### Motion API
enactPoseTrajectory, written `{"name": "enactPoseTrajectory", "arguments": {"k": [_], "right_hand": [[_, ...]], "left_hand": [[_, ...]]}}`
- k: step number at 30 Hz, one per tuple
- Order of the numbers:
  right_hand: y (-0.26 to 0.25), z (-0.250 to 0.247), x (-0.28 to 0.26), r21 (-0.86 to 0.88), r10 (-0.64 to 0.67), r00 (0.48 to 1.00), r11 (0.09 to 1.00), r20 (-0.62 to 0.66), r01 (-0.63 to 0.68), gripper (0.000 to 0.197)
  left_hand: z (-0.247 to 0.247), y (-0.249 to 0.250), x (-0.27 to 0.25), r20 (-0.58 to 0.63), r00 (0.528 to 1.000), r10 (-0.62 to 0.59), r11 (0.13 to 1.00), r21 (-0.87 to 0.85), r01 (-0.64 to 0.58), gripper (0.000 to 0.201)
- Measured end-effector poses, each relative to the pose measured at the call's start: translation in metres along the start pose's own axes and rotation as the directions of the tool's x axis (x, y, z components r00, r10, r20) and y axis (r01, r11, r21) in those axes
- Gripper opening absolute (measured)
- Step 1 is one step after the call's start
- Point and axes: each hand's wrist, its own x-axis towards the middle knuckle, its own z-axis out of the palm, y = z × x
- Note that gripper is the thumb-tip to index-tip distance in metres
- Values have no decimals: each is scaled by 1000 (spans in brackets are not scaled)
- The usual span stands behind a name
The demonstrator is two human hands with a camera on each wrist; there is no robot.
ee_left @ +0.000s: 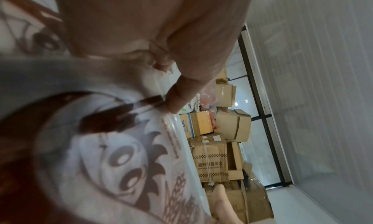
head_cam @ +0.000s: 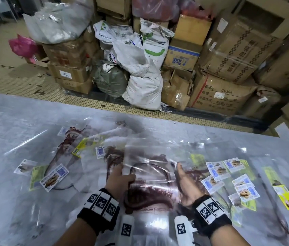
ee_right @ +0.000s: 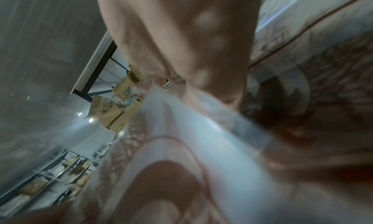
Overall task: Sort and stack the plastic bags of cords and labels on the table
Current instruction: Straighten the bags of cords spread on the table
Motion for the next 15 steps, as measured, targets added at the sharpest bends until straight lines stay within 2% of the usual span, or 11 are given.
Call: {"name": "enactPoseTrajectory", "arguments": {"k": [1,2,4,7,9,11,15], "right_hand": [[1,2,1,-68,-8,1000,998,23,10,94],[0,6,-3,-92,-32,999,995,44,36,87],[3,5,1,9,-89,996,996,31,89,71],[1,6,0,140,-180,978,976,110,164,91],[0,4,1,203,-236,965,957,117,210,111],[-4,6,1,197,-222,969,960,112,197,118],[1,6,4,16,-148,981,989,122,147,78]], "left_hand": [[0,0,0,11,1000,-9,1000,0,9,36],[0,1,-1,37,999,-22,1000,-7,22,46],[0,3,-6,91,995,-29,997,-69,36,65],[-2,7,-14,69,986,152,979,-148,-140,72],[-4,7,-16,68,959,276,956,-123,-266,71],[-4,7,-16,40,950,311,950,-56,-308,64],[-9,0,-10,-24,983,182,971,162,-176,33]]}}
